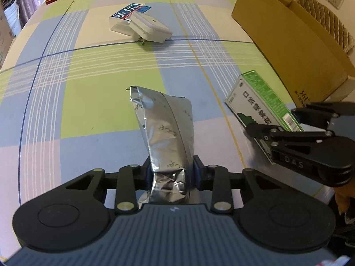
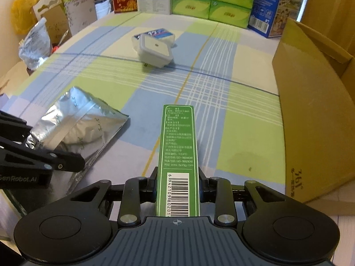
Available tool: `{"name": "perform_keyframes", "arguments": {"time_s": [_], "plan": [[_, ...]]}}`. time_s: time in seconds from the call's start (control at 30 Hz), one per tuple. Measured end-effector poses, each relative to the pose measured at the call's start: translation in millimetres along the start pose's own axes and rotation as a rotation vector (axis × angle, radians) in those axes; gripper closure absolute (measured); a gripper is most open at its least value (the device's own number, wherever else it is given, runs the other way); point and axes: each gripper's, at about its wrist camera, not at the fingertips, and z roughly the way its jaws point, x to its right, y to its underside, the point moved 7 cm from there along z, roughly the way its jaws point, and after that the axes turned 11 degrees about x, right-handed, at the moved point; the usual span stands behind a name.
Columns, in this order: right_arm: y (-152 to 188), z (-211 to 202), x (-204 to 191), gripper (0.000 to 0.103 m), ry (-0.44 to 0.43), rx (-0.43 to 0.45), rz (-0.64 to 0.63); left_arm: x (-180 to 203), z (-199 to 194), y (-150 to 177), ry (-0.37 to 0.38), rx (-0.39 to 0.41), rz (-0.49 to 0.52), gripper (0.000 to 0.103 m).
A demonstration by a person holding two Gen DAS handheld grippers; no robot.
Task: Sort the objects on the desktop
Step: 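Carry the foil bag and green box over the cardboard box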
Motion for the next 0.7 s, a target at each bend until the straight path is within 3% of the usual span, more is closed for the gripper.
{"name": "perform_keyframes", "arguments": {"time_s": [0.3, 0.7], "plan": [[5.0, -31.6, 14.8, 0.075, -0.004, 0.047, 0.108, 18.8, -25.1, 6.0, 0.027, 0.029, -0.070, 0.075], [-27.5, -104.2, 36.1, 0.075, 0.037, 0.171, 0.157, 79.5, -72.6, -36.9, 0.073, 0.145, -0.014, 0.075]]}}
